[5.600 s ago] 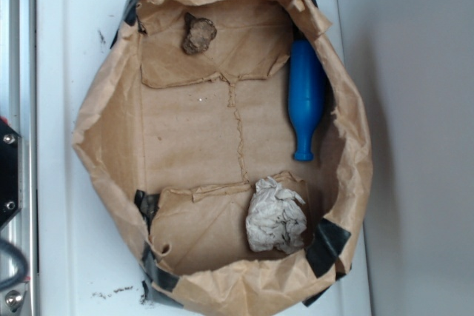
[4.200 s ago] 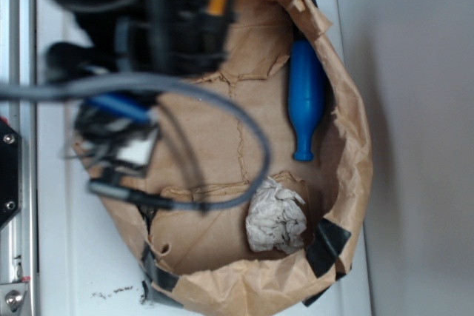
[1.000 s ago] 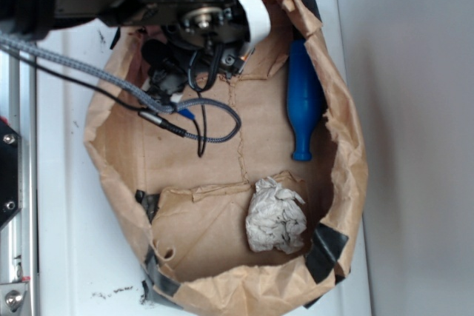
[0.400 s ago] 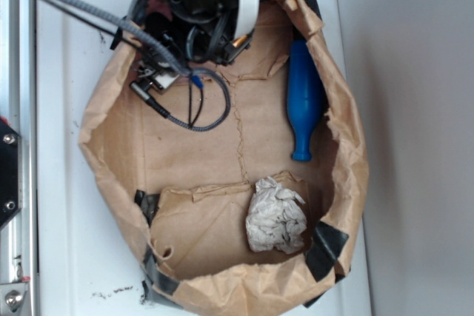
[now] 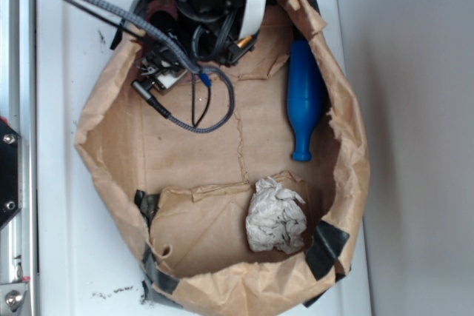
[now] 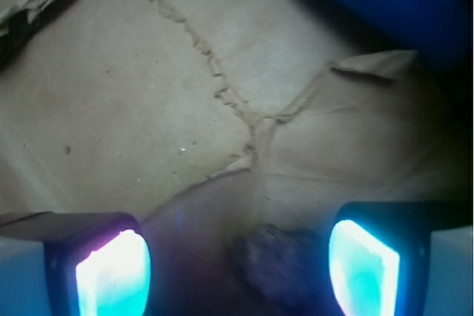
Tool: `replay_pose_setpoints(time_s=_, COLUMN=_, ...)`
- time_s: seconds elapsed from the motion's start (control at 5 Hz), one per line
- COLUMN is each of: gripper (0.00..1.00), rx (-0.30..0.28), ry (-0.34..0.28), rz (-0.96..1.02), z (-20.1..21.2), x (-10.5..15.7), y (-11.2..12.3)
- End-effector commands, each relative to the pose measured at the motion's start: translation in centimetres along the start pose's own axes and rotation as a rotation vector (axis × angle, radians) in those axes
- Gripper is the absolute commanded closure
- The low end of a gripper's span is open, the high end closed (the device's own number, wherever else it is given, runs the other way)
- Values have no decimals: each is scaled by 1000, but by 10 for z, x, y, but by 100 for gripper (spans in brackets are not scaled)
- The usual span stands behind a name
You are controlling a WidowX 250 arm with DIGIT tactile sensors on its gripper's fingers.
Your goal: Grab the rock.
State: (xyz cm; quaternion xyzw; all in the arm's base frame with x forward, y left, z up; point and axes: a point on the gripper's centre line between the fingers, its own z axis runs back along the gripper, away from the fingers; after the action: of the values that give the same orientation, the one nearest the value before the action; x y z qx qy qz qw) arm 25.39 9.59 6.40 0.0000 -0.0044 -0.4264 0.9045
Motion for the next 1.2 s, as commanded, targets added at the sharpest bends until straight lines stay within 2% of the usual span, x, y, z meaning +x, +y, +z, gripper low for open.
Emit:
replay_pose_setpoints(time_s=0.0, gripper=0, rx=98, ry=20, rz=-30, z=12, x=-22, y=16)
replay_pose_setpoints(time_s=0.2, gripper=0, rx=162, ry=31, rz=-94, z=12, x=-25, y=12)
replay_pose_setpoints(time_s=0.4, gripper=0, rx=194, ry=47, rz=-122, z=8, x=-24, y=8)
replay_pose_setpoints(time_s=1.0, gripper=0, rx=169, ry=102, rz=-125, z=-32, x=-13, y=19)
